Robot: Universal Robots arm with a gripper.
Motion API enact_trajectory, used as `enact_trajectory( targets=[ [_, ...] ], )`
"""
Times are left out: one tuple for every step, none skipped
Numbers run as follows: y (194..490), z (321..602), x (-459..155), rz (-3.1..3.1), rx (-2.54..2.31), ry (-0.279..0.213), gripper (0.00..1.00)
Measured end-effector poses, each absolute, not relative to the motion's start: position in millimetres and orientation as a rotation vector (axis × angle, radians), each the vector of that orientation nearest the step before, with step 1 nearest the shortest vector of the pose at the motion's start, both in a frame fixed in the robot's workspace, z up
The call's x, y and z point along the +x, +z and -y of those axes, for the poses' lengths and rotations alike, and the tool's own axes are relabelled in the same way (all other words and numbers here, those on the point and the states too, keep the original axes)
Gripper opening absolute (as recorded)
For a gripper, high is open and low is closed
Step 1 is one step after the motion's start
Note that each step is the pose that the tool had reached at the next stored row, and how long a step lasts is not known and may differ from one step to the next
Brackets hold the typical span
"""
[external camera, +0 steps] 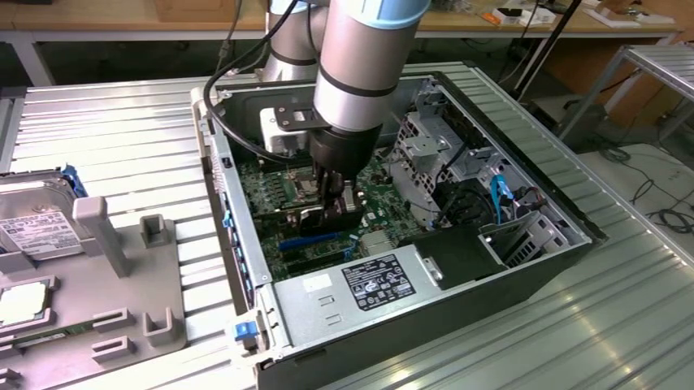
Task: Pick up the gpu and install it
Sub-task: 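Insert the gpu into the slot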
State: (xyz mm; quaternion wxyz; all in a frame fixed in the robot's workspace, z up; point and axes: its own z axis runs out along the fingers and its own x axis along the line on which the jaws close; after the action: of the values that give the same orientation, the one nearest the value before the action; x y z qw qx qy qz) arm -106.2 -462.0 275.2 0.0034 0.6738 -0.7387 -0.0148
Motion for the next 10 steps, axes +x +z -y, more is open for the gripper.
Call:
enact_trajectory(
  targets=[
    [275.2,462.0,-106.3,2.315,2.113,-0.046,0.27],
    [275.1,461.9,-106.2,2.314,2.113,-0.046,0.27],
    [274.4,461.9,-106.2,2.314,2.115,-0.046,0.27],
    [273.3,461.9,-106.2,2.312,2.116,-0.046,0.27],
    [272.5,461.9,-106.2,2.311,2.118,-0.046,0.27],
    [271.5,461.9,-106.2,2.308,2.120,-0.046,0.27],
    [270.9,461.9,-106.2,2.306,2.122,-0.046,0.27],
    [270.7,461.9,-106.2,2.304,2.125,-0.046,0.27],
    [270.4,461.9,-106.2,2.301,2.128,-0.046,0.27],
    [270.4,461.9,-106.3,2.299,2.130,-0.046,0.27]
  ],
)
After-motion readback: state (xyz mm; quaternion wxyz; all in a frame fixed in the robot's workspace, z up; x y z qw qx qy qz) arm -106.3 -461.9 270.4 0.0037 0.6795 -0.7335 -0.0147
